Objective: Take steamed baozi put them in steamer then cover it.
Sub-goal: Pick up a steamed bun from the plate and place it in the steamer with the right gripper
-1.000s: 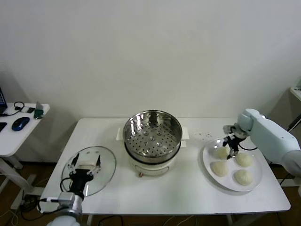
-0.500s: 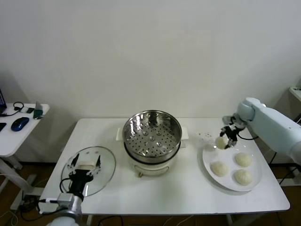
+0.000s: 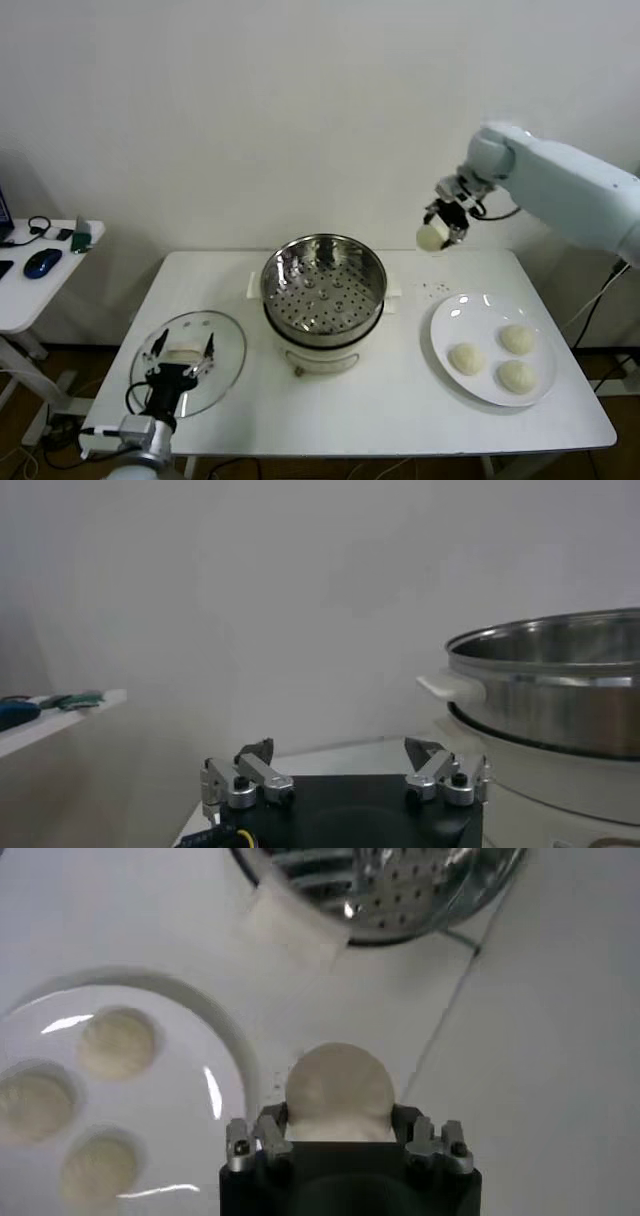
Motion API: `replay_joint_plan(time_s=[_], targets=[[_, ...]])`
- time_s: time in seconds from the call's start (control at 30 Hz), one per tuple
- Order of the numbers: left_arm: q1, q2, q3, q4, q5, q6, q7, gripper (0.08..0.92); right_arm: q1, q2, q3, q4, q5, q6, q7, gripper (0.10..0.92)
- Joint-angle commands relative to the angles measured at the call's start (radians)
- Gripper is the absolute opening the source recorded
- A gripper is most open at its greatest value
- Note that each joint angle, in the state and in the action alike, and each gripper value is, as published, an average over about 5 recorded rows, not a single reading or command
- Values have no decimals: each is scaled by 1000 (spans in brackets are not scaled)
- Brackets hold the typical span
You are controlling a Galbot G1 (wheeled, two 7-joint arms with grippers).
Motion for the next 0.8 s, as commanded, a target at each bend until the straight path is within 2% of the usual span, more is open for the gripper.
replay_joint_plan(time_s=[0.03, 0.4, 0.8], targets=[[2, -4, 0, -3, -3, -1, 1, 823, 135, 159, -79, 51, -18, 97, 1, 670], [7, -13, -6, -16, -3, -1, -2, 823, -63, 347, 35, -4, -365, 266, 64, 670], [-3, -32, -12, -9, 2, -3, -7, 823, -222, 401, 85, -80, -612, 362, 122, 678]])
